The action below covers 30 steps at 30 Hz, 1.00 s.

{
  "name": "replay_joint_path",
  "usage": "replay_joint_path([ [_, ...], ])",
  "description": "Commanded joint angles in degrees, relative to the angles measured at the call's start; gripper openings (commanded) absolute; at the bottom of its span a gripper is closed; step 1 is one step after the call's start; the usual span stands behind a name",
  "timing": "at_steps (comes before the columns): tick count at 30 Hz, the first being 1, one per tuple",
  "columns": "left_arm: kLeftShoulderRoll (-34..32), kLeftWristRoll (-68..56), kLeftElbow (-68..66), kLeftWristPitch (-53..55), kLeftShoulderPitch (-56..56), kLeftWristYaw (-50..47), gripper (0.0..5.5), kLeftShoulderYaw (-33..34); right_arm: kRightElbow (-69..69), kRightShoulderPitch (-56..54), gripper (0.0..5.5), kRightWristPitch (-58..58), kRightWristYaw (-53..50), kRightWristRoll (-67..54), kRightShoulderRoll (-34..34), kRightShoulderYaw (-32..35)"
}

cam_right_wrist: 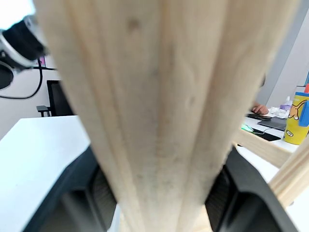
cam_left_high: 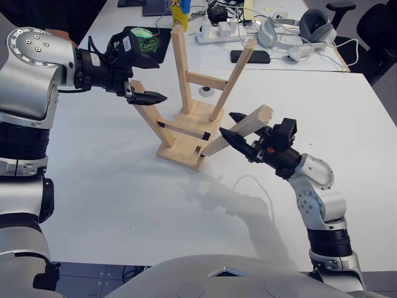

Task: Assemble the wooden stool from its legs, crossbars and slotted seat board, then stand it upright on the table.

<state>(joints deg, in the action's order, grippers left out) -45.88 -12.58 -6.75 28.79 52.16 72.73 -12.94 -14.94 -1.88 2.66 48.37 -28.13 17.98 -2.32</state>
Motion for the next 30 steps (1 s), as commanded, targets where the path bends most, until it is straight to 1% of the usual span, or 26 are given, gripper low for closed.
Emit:
replay_joint_path([
  [1,0.9,1.7,-3.1,-1.7,3.3,1.8,3.99,-1.1,4.6,0.5,2.04,-3.6,-0.4,1.7,-2.4,-1.0],
  [8,2.4,3.1,-6.6,-3.8,5.5,3.4,3.99,-1.8,9.2,-0.1,2.03,-6.2,0.6,2.2,-2.7,-1.5],
  [14,2.5,3.8,-6.8,-4.0,5.2,2.9,3.99,-0.9,9.0,0.1,2.03,-4.1,2.7,2.9,0.5,-3.3],
  [19,1.6,3.5,-4.4,-2.3,2.5,1.2,3.99,0.9,5.9,-1.5,2.03,1.5,4.1,-0.1,5.0,-2.7],
  [23,0.6,2.8,0.3,0.5,-1.8,-1.5,3.99,3.4,0.9,-4.4,2.03,9.2,4.0,-2.9,9.1,-2.4],
  [27,-0.5,2.0,5.9,3.8,-6.3,-4.0,3.99,5.8,-1.0,-6.5,2.03,15.8,1.9,-2.0,11.4,-3.4],
  [30,-0.9,1.3,8.2,5.3,-8.4,-5.4,3.99,7.0,-1.2,-6.0,2.03,18.1,0.0,0.1,12.1,-4.9],
])
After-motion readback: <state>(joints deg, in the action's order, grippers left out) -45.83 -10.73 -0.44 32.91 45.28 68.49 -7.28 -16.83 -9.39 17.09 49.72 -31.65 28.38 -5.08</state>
